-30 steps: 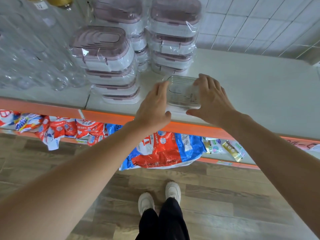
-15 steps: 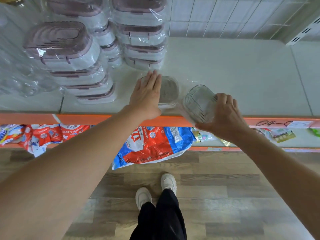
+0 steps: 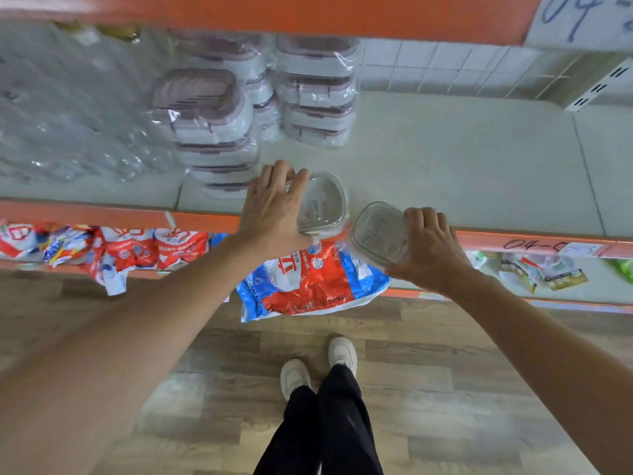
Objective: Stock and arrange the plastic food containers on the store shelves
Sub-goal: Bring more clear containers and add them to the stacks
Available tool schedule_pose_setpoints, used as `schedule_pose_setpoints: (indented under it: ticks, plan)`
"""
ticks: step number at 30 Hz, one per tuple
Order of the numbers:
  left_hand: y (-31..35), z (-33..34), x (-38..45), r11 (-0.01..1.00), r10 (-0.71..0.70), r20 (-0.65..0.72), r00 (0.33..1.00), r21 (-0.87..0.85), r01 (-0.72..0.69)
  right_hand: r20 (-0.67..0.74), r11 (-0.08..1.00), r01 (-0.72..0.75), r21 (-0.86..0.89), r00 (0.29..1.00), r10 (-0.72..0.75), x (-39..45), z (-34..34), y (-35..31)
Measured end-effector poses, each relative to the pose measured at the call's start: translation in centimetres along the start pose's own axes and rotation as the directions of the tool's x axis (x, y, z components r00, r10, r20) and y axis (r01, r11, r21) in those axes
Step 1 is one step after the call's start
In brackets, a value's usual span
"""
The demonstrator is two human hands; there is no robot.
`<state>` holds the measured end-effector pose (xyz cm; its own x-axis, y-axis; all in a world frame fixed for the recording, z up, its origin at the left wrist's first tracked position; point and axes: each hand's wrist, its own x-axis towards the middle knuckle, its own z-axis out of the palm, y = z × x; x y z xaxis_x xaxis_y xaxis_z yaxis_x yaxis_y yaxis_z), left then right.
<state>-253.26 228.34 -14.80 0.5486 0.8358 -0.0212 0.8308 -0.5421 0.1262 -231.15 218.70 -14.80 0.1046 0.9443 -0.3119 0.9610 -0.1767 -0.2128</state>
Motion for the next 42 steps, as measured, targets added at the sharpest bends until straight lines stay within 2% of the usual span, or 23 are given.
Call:
schedule_pose_setpoints:
  ticks: [8,13,16,21,26,32,39,42]
  plan:
    - [-9.3,-9.2,-8.9,0.998,-0.06,0.164,0.985,0.034,0.055,0.017,0.918,0.344,-0.2,0.938,-0.347,-1.3,-5.2,-10.8]
    - [-12.8,-15.3,-13.7,0.986,-0.159,0.175,0.972,-0.018,0.164,0.082,0.826,0.497,-0.265,0.866,-0.494,-3.2,-10.0,-17.7]
    - [-14.2,-18.8,-14.6,0.989,-0.136,0.171,0.976,-0.028,0.143,0.134,0.783,0.553,-0.285,0.832,-0.539,-4.1,-12.8,-20.7]
    - [-16.4,-24.9,-15.1,0.987,-0.1,0.171,0.98,-0.105,0.119,0.142,0.747,0.589,-0.308,0.805,-0.576,-4.9,-18.1,-23.6]
    - [-16.8,-30.5,-14.4,0.972,-0.11,0.066,0.992,-0.203,0.122,0.015,0.742,0.592,-0.315,0.785,-0.619,-5.1,-23.4,-24.9]
    - [-15.2,-35.2,-9.6,0.985,-0.09,-0.048,0.995,-0.153,0.082,-0.096,0.769,0.53,-0.357,0.798,-0.595,-3.1,-29.3,-23.5]
    - [-12.0,-37.1,-2.2,0.997,-0.061,-0.045,0.997,-0.044,0.059,-0.118,0.827,0.444,-0.345,0.853,-0.508,-0.2,-33.0,-19.8]
    - [-10.4,-37.8,1.5,0.996,-0.066,-0.087,0.994,-0.065,0.061,-0.179,0.843,0.401,-0.36,0.856,-0.484,1.1,-35.7,-17.5]
